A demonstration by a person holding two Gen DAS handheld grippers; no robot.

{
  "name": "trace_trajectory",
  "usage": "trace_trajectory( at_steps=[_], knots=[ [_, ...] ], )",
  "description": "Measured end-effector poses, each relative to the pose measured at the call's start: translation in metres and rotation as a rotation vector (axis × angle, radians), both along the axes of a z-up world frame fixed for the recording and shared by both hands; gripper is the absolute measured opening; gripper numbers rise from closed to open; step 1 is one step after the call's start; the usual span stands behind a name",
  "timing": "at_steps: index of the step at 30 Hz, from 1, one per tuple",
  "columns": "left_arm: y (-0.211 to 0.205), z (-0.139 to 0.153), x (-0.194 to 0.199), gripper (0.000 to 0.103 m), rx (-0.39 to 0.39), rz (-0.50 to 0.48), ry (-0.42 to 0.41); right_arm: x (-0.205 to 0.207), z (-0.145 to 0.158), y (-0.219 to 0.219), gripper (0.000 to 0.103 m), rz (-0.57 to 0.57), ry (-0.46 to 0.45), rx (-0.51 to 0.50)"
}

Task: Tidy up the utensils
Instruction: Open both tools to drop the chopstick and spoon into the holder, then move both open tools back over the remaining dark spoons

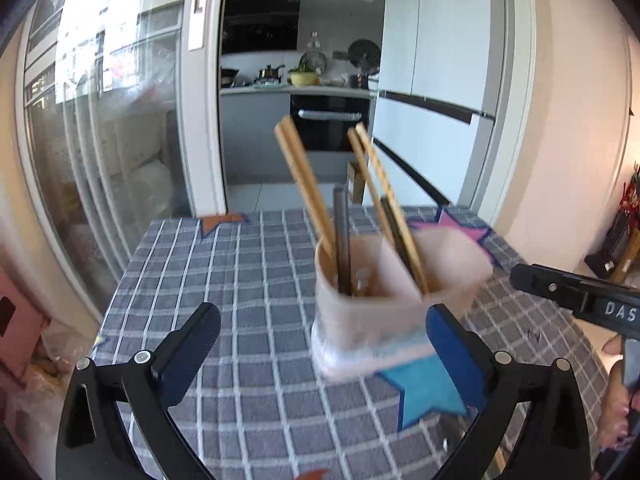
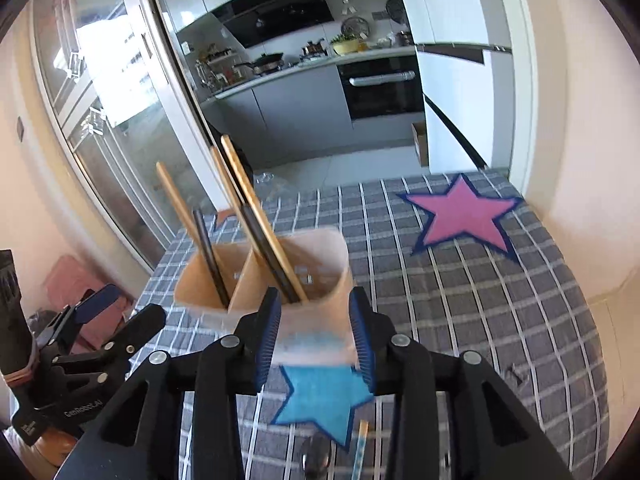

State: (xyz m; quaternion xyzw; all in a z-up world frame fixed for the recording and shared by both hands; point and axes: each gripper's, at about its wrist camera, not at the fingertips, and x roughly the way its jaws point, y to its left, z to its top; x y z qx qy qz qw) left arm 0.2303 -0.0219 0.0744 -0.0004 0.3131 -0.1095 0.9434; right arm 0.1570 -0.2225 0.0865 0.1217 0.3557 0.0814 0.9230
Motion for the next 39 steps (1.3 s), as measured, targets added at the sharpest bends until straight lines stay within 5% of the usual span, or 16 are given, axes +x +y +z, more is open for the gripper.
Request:
trace_trajectory(
  at_steps=[3,4,6,7,16,26,39],
  knots=[
    [0.009,-0.01,-0.018,0.103,-0.005,-0.001,0.064,-0.019,-0.011,-0.003,0.063,0.008,0.053,0.04],
    [0.012,-0.014,-0.024,0.103,-0.008,-0.003,0.09,-0.023,-0.014,-0.003,0.081,0.009,0.066,0.049],
    [0.018,-0.022,-0.039,0.103,-0.017,-0.001,0.137,-0.037,-0.022,-0.004,0.1,0.009,0.091,0.076],
    [0.02,-0.027,-0.047,0.103,-0.017,-0.001,0.163,-0.048,-0.025,-0.005,0.103,0.009,0.095,0.09],
    [0.037,-0.062,-0.111,0.103,-0.036,-0.005,0.305,-0.105,-0.056,0.001,0.103,-0.04,0.271,0.043],
    [0.045,-0.103,-0.164,0.103,-0.037,-0.053,0.423,-0.159,-0.099,0.02,0.103,-0.043,0.349,-0.014],
    [0.07,-0.116,-0.181,0.103,-0.04,0.06,0.48,-0.161,-0.102,0.079,0.101,0.184,0.338,-0.218]
  ],
)
